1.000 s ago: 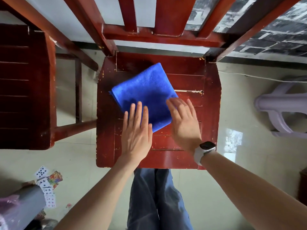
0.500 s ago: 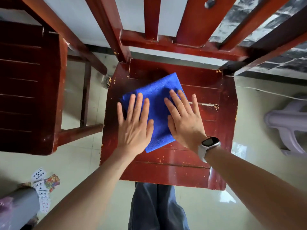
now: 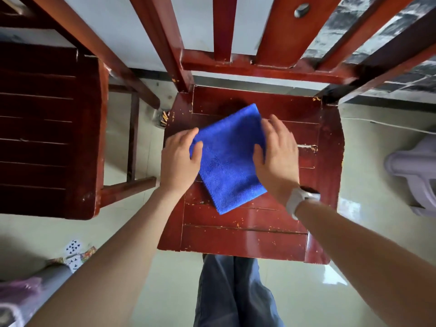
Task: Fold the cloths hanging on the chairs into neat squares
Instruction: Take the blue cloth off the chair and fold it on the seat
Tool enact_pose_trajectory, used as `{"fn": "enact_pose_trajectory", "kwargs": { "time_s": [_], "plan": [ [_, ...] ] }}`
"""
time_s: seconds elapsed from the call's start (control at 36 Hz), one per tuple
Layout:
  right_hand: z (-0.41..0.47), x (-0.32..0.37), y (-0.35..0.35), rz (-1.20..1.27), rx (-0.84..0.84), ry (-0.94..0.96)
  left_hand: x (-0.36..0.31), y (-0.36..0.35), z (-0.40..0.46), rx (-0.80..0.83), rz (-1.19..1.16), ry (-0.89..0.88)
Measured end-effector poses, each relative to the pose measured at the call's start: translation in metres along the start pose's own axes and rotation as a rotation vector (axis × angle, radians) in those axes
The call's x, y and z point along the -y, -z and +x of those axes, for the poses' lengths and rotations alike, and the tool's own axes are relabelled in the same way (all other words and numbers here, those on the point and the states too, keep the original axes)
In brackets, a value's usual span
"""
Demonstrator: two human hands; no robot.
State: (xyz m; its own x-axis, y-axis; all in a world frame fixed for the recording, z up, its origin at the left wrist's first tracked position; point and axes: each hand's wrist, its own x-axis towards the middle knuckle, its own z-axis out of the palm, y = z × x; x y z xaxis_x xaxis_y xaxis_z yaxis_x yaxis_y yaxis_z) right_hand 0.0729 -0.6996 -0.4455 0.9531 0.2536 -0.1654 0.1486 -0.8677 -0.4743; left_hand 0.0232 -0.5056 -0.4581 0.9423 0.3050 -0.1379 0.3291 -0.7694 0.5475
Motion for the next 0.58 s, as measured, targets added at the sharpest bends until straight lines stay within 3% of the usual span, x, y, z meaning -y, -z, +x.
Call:
{"fn": "enact_pose_trajectory", "kwargs": {
  "time_s": [0.11, 0.22, 0.31, 0.44, 0.58],
  "plan": [
    [-0.037, -0.002, 0.005, 0.213, -0.039, -0.565, -0.007, 0.008, 0.018, -0.044, -0.183, 0.226],
    [-0.051, 0.002, 0.001, 0.417, 0.057, -0.832, -0.006, 0.015, 0.022, 0.037, -0.146, 0.297],
    [-0.04, 0.003, 0.007, 0.483, 0.105, -0.866, 0.001, 0.022, 0.013, 0.102, -0.121, 0.319],
    [-0.011, -0.005, 0.027, 0.561, -0.04, -0.644, 0.013, 0.024, -0.016, 0.273, -0.081, 0.402],
    [-0.018, -0.012, 0.014, 0.661, 0.005, -0.802, -0.006, 0.017, -0.015, 0.192, -0.136, 0.357]
  ]
}}
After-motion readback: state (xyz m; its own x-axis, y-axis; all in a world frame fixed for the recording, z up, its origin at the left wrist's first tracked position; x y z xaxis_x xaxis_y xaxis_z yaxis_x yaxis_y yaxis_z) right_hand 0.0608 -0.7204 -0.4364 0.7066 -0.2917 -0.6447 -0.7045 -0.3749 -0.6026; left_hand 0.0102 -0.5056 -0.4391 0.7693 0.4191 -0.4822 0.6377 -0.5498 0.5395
